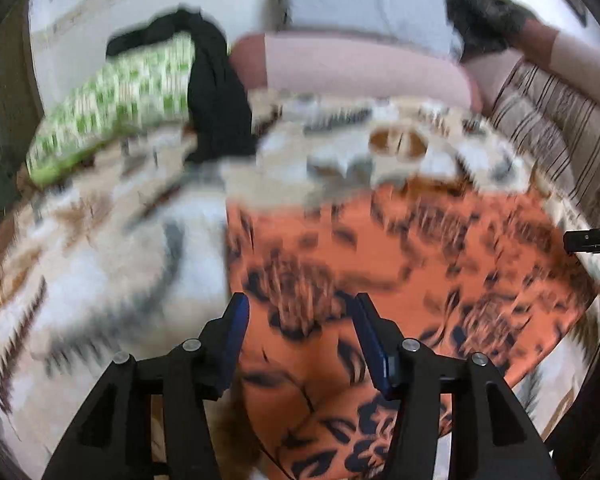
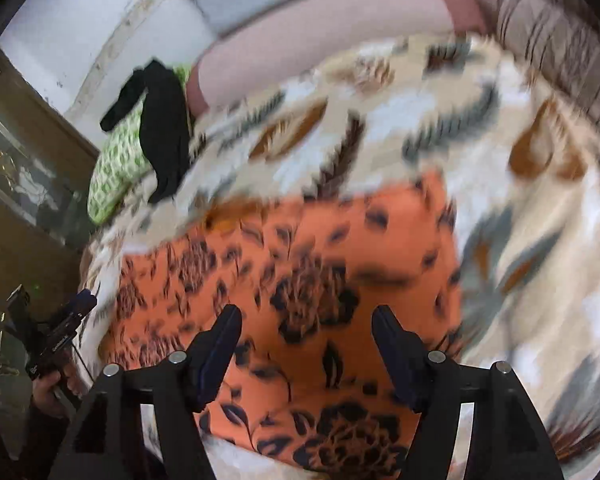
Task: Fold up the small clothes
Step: 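Grasp the blouse hem with the left tool and fold it toward the collar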
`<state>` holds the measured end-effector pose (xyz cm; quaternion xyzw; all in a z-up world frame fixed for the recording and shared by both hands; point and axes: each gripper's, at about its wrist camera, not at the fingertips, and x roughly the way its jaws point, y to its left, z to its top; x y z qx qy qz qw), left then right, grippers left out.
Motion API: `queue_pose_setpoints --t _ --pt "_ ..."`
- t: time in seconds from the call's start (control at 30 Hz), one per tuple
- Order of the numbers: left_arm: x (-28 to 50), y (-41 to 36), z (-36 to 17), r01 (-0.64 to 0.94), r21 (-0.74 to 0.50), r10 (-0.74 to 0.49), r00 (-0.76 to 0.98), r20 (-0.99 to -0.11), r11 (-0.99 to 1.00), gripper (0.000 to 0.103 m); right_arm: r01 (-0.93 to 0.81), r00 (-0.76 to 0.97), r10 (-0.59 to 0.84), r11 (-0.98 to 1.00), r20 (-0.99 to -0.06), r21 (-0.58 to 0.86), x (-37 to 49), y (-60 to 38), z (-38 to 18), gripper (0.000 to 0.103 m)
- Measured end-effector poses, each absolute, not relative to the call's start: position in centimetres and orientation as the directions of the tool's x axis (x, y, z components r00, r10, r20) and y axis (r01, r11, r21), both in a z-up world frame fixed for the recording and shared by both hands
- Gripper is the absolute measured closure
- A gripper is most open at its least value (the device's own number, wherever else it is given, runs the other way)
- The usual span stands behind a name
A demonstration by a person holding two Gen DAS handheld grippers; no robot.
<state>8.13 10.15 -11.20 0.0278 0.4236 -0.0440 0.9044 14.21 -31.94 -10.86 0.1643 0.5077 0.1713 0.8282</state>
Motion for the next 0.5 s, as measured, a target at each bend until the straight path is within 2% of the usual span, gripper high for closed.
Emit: queue_pose_setpoints --t 0.07,0.1,0.13,0.2,0.4,0.47,0.5 --pt "9.0 10.5 -14.0 0.070 0.051 0.003 0.559 -0.829 0.996 0.046 0.007 0.396 0.369 0.915 -0.841 0.405 14.4 -33.6 -13.4 0.032" --pt "9.0 11.3 -14.2 0.035 0.015 -0.006 0.549 -0.836 0.999 0.046 0.070 0.408 0.359 0.904 -0.840 0.421 14.1 -34.8 -13.8 0.035" --pt "8.7 11.8 -13.6 0.003 -0.026 -0.024 0.562 -0.827 1.000 0.046 0.105 0.429 0.385 0.877 -0.817 0.468 13.5 -35.7 -13.4 0.035" --pt "7.6 12.0 -11.5 -0.034 -0.047 -0.017 0.606 -0.795 0.998 0.046 0.136 0.467 0.344 0.883 -0.815 0.450 12.0 -36.1 -11.6 0.033" --pt "3.8 8.9 -8.8 0.061 -0.056 -0.083 0.685 -0.724 0.997 0.034 -0.057 0.498 0.503 0.832 -0.707 0.552 6.6 -33.6 -8.8 0.032" --pt "3.5 8.1 -10.2 0.082 -0.059 -0.099 0.665 -0.741 0.995 0.028 -0.067 0.455 0.571 0.787 -0.684 0.613 5.7 -33.2 -10.4 0.031" --pt "3.9 7.8 -11.6 0.076 -0.057 -0.092 0.632 -0.769 0.995 0.028 -0.025 0.432 0.554 0.796 -0.712 0.605 5.7 -33.4 -12.1 0.031"
